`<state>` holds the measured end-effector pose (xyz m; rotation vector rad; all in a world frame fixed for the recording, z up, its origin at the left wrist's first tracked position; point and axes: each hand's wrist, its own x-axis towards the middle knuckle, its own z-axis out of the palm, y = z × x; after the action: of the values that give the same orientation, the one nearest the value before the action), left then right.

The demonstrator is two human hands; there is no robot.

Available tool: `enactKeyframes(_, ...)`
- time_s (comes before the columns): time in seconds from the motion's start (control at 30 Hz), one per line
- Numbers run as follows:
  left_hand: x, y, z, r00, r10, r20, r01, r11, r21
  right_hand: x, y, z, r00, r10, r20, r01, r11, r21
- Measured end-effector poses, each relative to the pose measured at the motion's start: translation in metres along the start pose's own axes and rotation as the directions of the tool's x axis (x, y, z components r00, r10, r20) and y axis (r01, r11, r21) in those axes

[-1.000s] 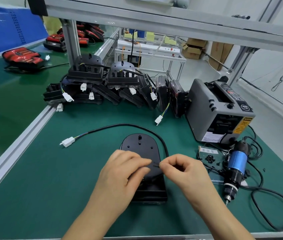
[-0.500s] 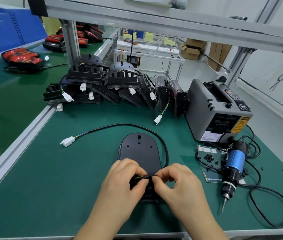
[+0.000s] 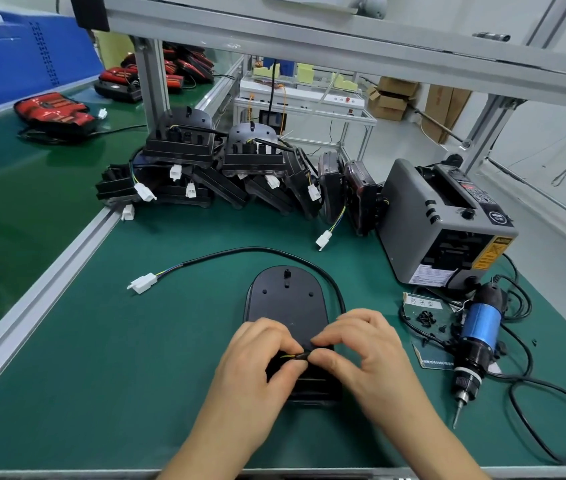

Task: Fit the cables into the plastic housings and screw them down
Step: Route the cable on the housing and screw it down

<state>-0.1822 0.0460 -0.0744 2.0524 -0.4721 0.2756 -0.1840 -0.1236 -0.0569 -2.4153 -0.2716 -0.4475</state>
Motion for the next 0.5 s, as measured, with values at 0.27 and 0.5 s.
enactKeyframes(0.27, 0.025, 0.001, -0.016, 0.961, -0.093, 0.262, 0.080, 0.995, 0.061, -0.008, 0.004, 0.006, 0.982, -0.156, -0.106, 0.142, 0.981, -0.129)
enactKeyframes(0.5, 0.039, 0.004, -0.021, 0.915, -0.173, 0.365, 0.168, 0.985, 0.045, -0.016, 0.009, 0.013, 0.938, -0.280, -0.206, 0.236, 0.948, -0.216)
